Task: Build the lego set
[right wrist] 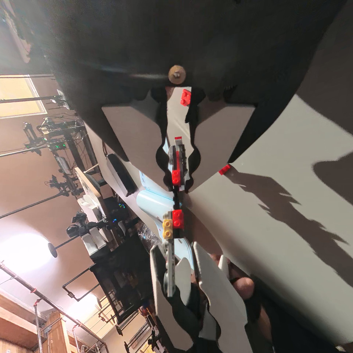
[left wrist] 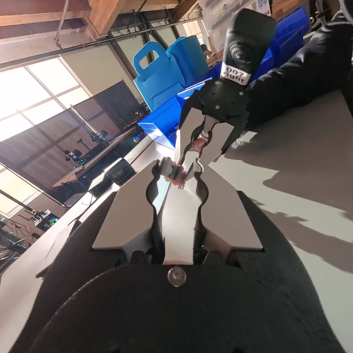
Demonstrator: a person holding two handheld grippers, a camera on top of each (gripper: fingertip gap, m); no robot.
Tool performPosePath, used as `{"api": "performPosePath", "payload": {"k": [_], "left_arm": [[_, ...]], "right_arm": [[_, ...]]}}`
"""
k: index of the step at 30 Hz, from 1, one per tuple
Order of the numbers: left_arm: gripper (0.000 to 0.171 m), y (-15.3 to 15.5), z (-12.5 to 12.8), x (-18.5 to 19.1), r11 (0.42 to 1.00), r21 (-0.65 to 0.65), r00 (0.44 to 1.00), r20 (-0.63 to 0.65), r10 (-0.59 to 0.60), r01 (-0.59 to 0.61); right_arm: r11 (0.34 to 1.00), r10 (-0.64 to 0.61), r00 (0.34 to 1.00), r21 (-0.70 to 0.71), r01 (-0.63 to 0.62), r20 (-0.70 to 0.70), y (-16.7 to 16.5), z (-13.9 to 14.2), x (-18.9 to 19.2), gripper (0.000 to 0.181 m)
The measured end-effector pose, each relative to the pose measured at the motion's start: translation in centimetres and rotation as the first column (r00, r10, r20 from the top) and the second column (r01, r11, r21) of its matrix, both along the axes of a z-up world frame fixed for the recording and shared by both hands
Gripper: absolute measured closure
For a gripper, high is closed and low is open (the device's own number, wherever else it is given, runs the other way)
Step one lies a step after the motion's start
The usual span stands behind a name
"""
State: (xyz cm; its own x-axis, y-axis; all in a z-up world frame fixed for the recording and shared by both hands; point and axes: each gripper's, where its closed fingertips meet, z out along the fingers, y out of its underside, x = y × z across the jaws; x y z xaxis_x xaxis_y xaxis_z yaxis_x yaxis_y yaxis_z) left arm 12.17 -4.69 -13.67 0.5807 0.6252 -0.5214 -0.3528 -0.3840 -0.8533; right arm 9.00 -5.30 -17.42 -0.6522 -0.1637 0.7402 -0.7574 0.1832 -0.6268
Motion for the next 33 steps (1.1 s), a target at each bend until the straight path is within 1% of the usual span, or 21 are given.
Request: {"api": "performPosePath", "payload": {"k": [5,11,24,33], "left_arm": [[0.132,-0.8,0.7,0.0,0.997,0.074,1.000,0.023,-0.005,0.003],[0.131,-1.3,1.3,0.1,0.992,0.126,0.999,0.035,-0.010,0.005],[0.130,-1.9,1.9,0.1,0.982,0.188,0.998,0.052,-0.023,0.013],[0.131,-2.3,2.6,0.4,0.963,0.268,0.995,0.078,-0.055,0.032]], "right_arm": [[0.999,-0.018,0.999,-0.027,0.017,-0.037,0.0,0.4,-0.3,0.167],[0.999,-0.023,0.997,-0.029,0.021,-0.075,0.1,0.4,-0.3,0.167],[0.999,-0.032,0.996,-0.028,0.030,-0.082,0.1,0.2,-0.6,0.167],[0.999,-0.040,0.995,-0.029,0.038,-0.088,0.2,0.2,-0.9,0.167]]}}
